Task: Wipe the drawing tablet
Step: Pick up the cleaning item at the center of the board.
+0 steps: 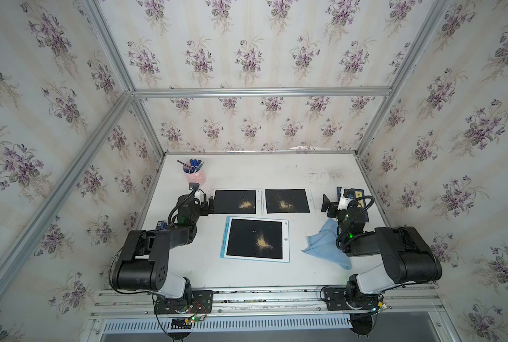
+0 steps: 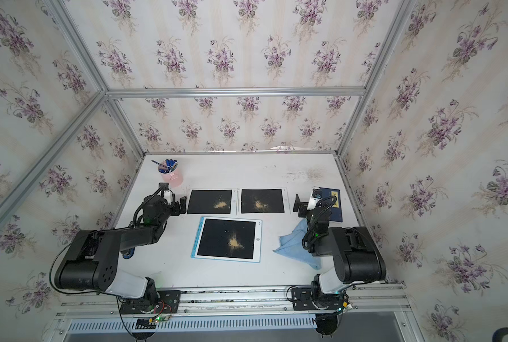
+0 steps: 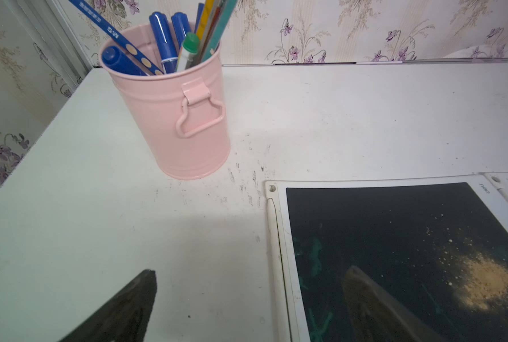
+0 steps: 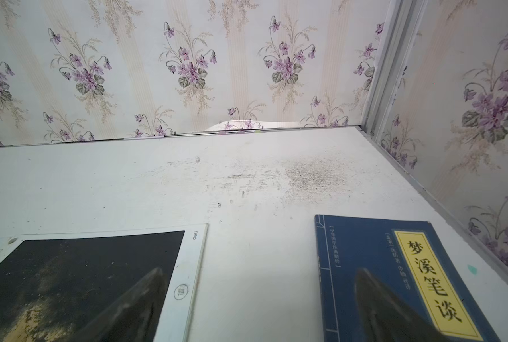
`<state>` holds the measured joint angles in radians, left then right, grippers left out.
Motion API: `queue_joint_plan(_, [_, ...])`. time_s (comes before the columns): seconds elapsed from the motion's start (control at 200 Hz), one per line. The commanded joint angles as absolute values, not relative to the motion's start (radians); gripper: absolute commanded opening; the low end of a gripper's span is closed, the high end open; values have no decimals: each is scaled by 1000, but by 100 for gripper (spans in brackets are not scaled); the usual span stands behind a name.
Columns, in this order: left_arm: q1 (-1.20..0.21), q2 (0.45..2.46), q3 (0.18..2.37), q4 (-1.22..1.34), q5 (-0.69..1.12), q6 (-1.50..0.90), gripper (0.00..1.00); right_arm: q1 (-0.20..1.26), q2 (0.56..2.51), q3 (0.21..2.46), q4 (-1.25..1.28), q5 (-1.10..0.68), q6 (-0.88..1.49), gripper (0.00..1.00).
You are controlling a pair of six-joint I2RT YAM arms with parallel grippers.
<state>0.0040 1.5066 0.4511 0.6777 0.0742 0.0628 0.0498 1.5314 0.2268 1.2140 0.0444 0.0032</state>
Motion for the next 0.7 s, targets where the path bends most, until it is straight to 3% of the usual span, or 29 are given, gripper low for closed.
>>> queue_joint_plan(0.0, [5, 1504, 455, 699, 86, 73, 100, 50, 1534, 231, 1249, 48, -3, 100])
queue_joint_plan(0.694, [6, 1506, 462, 693, 69, 64, 100, 35, 1534, 235, 1242, 16, 7, 100])
